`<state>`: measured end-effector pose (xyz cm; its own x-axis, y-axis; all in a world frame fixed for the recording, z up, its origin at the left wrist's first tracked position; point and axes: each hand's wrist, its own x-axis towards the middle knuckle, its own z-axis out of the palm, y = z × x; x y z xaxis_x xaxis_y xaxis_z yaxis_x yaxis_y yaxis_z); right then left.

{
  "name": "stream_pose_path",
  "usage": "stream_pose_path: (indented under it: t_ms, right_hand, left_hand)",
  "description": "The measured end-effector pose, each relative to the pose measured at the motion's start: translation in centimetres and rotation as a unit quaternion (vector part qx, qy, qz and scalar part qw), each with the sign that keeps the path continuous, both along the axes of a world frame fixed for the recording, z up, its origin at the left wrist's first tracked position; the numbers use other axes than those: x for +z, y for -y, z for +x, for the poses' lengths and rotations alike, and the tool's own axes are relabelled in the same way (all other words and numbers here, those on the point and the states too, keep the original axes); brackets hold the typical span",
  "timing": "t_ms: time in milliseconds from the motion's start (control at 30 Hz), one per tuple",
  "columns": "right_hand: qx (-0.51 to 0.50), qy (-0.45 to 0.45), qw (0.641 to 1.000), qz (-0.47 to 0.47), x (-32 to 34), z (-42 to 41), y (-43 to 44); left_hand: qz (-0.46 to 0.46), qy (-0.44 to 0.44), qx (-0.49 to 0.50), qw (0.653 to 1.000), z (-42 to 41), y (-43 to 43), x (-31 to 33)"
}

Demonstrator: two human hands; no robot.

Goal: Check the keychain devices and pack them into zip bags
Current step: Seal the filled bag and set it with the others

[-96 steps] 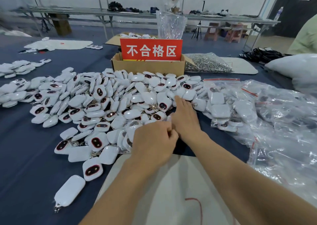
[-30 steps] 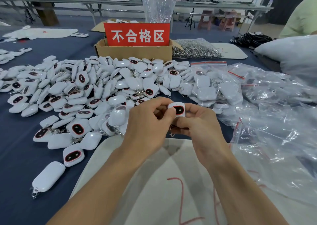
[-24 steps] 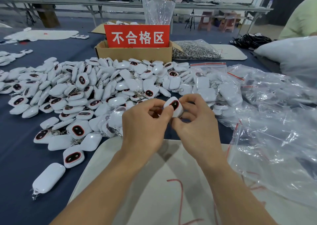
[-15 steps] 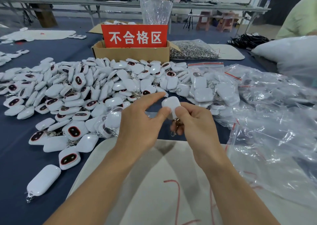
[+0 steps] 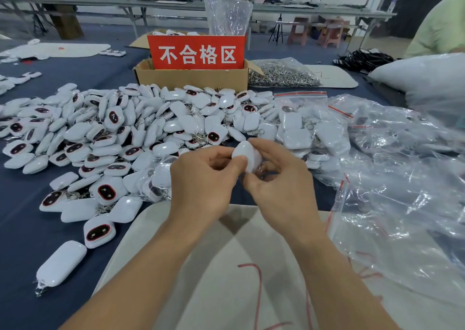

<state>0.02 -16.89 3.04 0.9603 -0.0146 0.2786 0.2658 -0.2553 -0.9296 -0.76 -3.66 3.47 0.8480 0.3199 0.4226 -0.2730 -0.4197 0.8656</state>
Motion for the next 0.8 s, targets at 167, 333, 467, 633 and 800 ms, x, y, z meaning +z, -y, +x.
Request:
stream_pose_path:
  t_ms: [167,333,467,633,800]
  right_hand:
    - [0.011,-0.045,0.999,0.015,0.1,0.0,0.2]
    - [-0.042,-0.179,0.964,0.191,0.6,0.8,1.1]
    - [-0.059,-0.210,0.959,0.180,0.4,0.9,1.6]
    - [-0.039,-0.202,0.970,0.128,0.5,0.5,0.8]
    - [0.040,-0.176,0.976,0.121,0.5,-0.7,-0.9]
  left_hand:
    - [0.000,-0.045,0.035,0.998,0.4,-1.6,0.4]
    - [0.413,-0.121,0.110,0.896,0.3,-2.1,0.0]
    - [0.437,-0.143,0.108,0.882,0.4,-1.8,0.1]
    - [0.393,-0.076,0.204,0.894,-0.3,-1.7,0.8]
    - [0.411,0.075,0.168,0.893,-1.0,-1.5,1.5]
